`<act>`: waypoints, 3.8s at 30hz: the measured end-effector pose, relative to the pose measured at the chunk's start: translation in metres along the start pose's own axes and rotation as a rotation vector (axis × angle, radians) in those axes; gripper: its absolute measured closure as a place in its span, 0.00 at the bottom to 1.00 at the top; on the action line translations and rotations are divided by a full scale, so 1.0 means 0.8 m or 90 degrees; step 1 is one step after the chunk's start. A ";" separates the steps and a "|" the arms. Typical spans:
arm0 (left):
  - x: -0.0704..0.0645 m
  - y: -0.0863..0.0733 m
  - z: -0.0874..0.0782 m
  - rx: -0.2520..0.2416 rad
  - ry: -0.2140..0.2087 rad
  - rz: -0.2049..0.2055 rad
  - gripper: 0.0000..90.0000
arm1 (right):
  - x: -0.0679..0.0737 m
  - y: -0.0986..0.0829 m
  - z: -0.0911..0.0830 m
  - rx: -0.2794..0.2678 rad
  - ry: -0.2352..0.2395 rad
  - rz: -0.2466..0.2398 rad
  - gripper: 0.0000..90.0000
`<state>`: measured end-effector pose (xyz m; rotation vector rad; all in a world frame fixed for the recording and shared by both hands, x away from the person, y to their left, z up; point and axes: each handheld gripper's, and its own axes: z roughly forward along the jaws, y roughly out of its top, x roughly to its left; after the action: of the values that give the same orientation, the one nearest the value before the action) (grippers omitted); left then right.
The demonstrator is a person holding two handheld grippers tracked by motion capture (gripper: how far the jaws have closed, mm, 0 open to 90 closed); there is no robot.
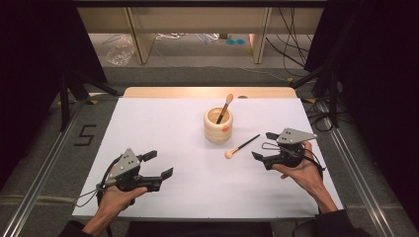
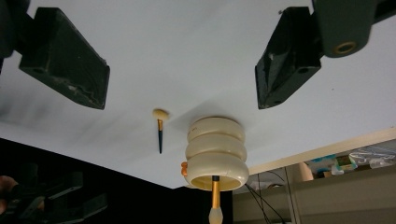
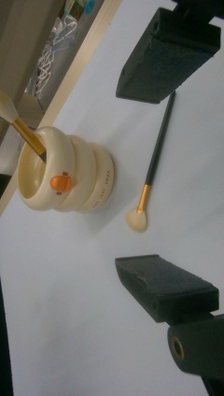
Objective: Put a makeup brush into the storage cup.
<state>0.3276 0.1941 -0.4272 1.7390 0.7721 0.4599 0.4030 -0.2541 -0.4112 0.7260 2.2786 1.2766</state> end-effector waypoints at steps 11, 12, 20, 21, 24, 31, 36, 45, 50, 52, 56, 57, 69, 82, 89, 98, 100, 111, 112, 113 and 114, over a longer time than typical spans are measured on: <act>0.000 0.000 0.001 -0.005 -0.002 -0.008 0.20 | -0.013 0.010 0.034 0.040 0.024 -0.025 0.20; 0.001 0.000 0.000 -0.003 -0.004 0.001 0.20 | -0.015 0.011 0.036 0.041 0.025 -0.028 0.20; 0.001 0.000 0.000 0.001 0.002 -0.001 0.20 | -0.017 0.016 0.056 0.069 0.052 -0.043 0.20; 0.001 0.000 0.000 0.001 0.002 -0.007 0.20 | -0.017 0.016 0.058 0.075 0.056 -0.038 0.20; 0.001 0.000 0.000 -0.003 0.000 -0.007 0.20 | -0.019 0.016 0.065 0.083 0.068 -0.046 0.20; 0.001 0.000 0.000 0.001 0.002 -0.007 0.20 | -0.025 0.015 0.077 0.111 0.084 -0.051 0.21; 0.001 0.000 0.000 0.000 0.000 0.001 0.20 | -0.033 0.014 0.087 0.124 0.088 -0.050 0.22; 0.001 0.000 0.000 0.000 0.001 -0.003 0.20 | -0.043 0.006 0.102 0.148 0.092 -0.048 0.22; 0.001 0.000 0.001 0.000 0.000 -0.007 0.20 | -0.046 0.003 0.106 0.159 0.098 -0.058 0.22; 0.001 0.000 0.001 0.000 0.000 -0.007 0.20 | -0.046 0.002 0.107 0.170 0.100 -0.052 0.22; 0.001 0.000 0.001 0.001 0.000 -0.007 0.20 | -0.047 0.000 0.112 0.176 0.104 -0.055 0.23; 0.002 0.000 0.001 0.001 0.000 -0.002 0.20 | -0.047 0.000 0.114 0.184 0.103 -0.051 0.23; 0.002 0.001 0.001 -0.001 0.001 -0.001 0.21 | -0.050 0.006 0.140 0.235 0.123 -0.082 0.26; 0.003 0.001 0.001 -0.001 0.000 -0.003 0.21 | -0.059 0.007 0.153 0.282 0.142 -0.090 0.35; 0.003 0.001 0.000 -0.002 -0.001 -0.004 0.21 | -0.059 0.010 0.159 0.301 0.152 -0.101 0.39; 0.002 0.001 0.001 -0.001 -0.001 -0.004 0.21 | -0.061 0.007 0.161 0.329 0.155 -0.100 0.43; 0.002 0.001 0.001 -0.001 -0.001 -0.004 0.21 | -0.061 0.007 0.161 0.336 0.159 -0.099 0.43; 0.002 0.001 0.001 0.000 -0.002 -0.010 0.21 | -0.065 0.005 0.163 0.340 0.160 -0.098 0.47; 0.002 0.001 0.001 0.000 -0.003 -0.010 0.21 | -0.065 0.005 0.163 0.343 0.161 -0.096 0.47; 0.002 0.001 0.001 0.000 -0.003 -0.007 0.21 | -0.066 0.004 0.164 0.344 0.160 -0.097 0.47; 0.002 0.001 0.001 0.000 -0.003 -0.005 0.21 | -0.066 0.004 0.164 0.346 0.160 -0.097 0.48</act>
<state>0.3294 0.1947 -0.4267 1.7356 0.7756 0.4496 0.5221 -0.2008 -0.4663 0.5672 2.8690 0.7081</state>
